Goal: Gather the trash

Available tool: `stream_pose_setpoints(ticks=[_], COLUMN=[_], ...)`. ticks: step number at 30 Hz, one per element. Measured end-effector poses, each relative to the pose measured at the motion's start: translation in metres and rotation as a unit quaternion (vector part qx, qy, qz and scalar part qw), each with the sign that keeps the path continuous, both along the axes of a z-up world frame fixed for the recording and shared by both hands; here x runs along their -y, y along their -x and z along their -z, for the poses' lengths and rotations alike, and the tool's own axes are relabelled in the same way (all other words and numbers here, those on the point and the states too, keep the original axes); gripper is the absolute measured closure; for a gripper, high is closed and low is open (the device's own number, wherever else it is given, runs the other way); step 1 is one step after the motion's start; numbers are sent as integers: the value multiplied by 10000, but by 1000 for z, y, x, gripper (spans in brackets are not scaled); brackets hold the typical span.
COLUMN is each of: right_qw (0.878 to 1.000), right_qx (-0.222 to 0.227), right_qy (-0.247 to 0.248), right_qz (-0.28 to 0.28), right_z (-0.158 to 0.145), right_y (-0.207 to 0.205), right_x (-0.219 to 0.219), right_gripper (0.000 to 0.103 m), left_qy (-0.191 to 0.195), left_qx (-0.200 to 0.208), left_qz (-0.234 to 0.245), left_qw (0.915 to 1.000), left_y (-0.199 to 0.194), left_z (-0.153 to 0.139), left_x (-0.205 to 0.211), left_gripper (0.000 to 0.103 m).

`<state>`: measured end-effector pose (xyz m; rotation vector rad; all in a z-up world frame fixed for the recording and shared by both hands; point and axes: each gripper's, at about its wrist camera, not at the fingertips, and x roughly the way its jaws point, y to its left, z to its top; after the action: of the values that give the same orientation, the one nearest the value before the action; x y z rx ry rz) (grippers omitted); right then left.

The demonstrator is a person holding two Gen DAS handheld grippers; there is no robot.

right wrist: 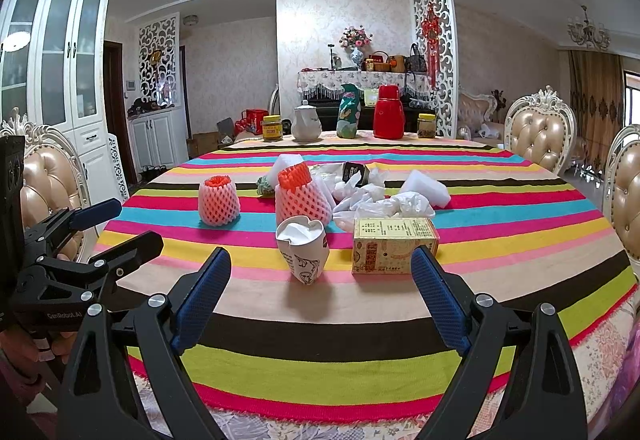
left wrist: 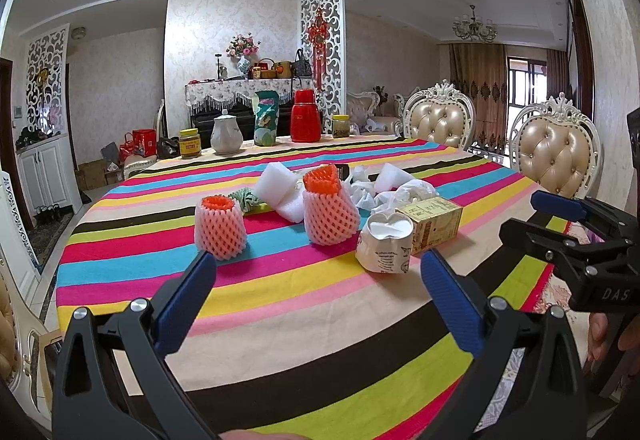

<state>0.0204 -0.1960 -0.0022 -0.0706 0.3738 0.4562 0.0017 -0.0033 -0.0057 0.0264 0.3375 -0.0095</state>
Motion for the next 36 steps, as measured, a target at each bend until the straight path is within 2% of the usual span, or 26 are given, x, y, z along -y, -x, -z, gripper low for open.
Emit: stream_pose_setpoints(ticks=[23,29,33,36], right_qw=[10000,9996,9988,9980], right_qx=[-34,-27,-94,-221], right_qy=[20,211,389,512], right_qz=[66,202,288,308], right_z=[6,8,9,12], right_y=[-3,-17,-36,-58], right_x=[3,8,14,17], right_gripper=[17,17,17,17], left_qy=[35,173,159,231], left_qx=[-93,-348,-471,-731], left_qz=[83,248,138,85], left_qw=[9999,9989,9987,9970], left_y=[-1,-16,-30,-47], left_z=[12,12,13,18], left_x=[-2,-6,-8,-9], left_gripper=[4,4,4,4])
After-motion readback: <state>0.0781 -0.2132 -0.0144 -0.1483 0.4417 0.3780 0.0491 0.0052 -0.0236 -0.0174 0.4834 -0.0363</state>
